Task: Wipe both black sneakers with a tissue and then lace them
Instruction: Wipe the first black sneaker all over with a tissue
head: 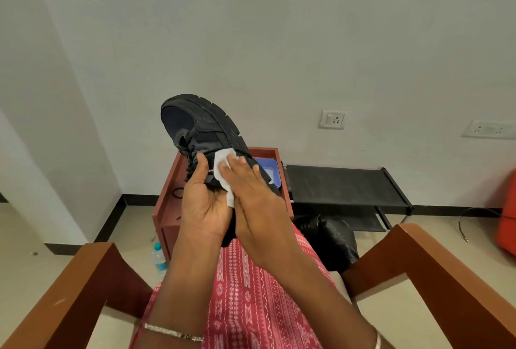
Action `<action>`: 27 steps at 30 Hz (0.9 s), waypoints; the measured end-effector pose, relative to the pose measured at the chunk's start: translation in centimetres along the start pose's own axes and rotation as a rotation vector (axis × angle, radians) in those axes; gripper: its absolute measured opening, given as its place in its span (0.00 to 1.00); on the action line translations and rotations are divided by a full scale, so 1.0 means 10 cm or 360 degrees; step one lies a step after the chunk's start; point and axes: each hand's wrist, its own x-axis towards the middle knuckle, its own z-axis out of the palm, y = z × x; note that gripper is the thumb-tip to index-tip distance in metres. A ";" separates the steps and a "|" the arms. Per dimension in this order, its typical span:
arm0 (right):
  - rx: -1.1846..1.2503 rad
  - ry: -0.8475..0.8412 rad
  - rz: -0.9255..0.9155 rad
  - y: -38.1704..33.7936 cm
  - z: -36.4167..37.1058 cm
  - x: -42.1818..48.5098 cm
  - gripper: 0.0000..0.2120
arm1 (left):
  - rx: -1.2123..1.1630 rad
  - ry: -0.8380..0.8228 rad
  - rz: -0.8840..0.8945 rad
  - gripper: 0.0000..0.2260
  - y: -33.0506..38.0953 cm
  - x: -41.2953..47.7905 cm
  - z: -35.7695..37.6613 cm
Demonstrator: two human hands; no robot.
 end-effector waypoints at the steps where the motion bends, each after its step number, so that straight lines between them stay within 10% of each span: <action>1: -0.0015 -0.0011 -0.0016 -0.01 0.00 -0.02 0.26 | 0.0013 -0.0007 0.0009 0.23 0.02 0.00 -0.01; 27: -0.0593 0.0051 -0.0142 0.40 -0.02 -0.58 0.32 | -0.0211 0.0058 0.0349 0.14 0.12 0.06 -0.01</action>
